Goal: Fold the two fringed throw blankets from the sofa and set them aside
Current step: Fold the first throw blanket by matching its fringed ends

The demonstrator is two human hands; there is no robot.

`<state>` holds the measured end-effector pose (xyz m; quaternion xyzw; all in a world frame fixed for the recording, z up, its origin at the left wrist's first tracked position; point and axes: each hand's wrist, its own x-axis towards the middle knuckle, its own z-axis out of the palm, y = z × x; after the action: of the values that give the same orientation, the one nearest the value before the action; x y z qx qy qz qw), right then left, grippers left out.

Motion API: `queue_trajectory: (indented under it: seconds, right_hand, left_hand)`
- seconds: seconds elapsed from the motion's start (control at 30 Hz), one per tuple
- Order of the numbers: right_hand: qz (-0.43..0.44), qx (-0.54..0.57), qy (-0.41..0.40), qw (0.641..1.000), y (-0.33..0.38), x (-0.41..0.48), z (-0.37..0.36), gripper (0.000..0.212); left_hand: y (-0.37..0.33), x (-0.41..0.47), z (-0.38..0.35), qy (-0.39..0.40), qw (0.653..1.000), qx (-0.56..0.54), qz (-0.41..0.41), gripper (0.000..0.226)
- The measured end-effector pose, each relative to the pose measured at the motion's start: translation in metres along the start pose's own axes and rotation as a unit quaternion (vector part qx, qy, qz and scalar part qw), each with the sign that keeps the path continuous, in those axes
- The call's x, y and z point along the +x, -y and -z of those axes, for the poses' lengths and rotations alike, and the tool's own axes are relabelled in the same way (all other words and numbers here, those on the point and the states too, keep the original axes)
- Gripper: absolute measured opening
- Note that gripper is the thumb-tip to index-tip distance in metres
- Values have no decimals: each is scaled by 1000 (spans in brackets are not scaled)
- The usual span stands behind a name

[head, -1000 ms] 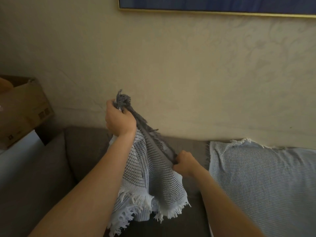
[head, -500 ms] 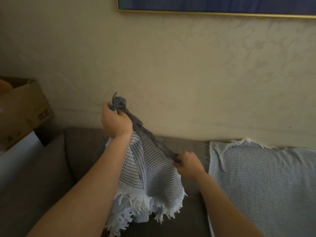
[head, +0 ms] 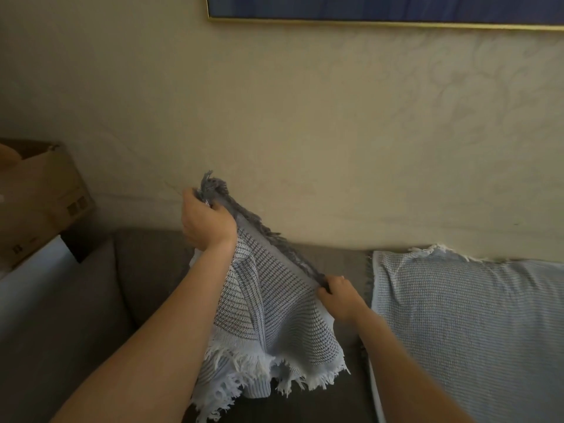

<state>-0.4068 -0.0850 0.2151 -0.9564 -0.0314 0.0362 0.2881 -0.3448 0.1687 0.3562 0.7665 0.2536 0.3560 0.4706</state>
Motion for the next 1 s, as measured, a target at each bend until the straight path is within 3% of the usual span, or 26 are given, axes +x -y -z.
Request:
queue_trajectory:
  seconds: [0.13,0.27,0.3,0.4,0.5,0.67,0.8,0.9,1.0]
  right_hand:
    - [-30,36,-21,999,-5,-5,-7,20]
    - [-23,50,8,998,-3,-7,-6,7]
    - [-29,50,15,998,-3,-5,-4,12]
    - [-61,-21,20,998,-6,-1,-1,10]
    - [-80,-19,-40,996,-10,0,4,34]
    - [-40,-26,2,999,-11,-8,1,15]
    - [-7,-53,5,999,-14,-9,-16,36]
    - [11,-111,-40,993,-21,-12,-21,37]
    - [19,-154,-23,988,-27,-12,-15,32]
  left_hand:
    - [2,2,-2,1,1000,-5,0,5]
    - [3,1,-2,-10,1000,-9,-6,7]
    - [4,1,-1,-11,1000,-8,-8,8]
    - [6,2,-1,-12,1000,-6,-12,11]
    - [10,4,-4,-9,1000,-13,-8,8]
    - [9,1,-5,4,999,-40,-9,3]
    - [4,-1,-6,9,998,-53,-14,9]
    - [3,5,-7,-1,998,-60,-18,8]
    - [4,8,-9,-9,998,-66,-16,9]
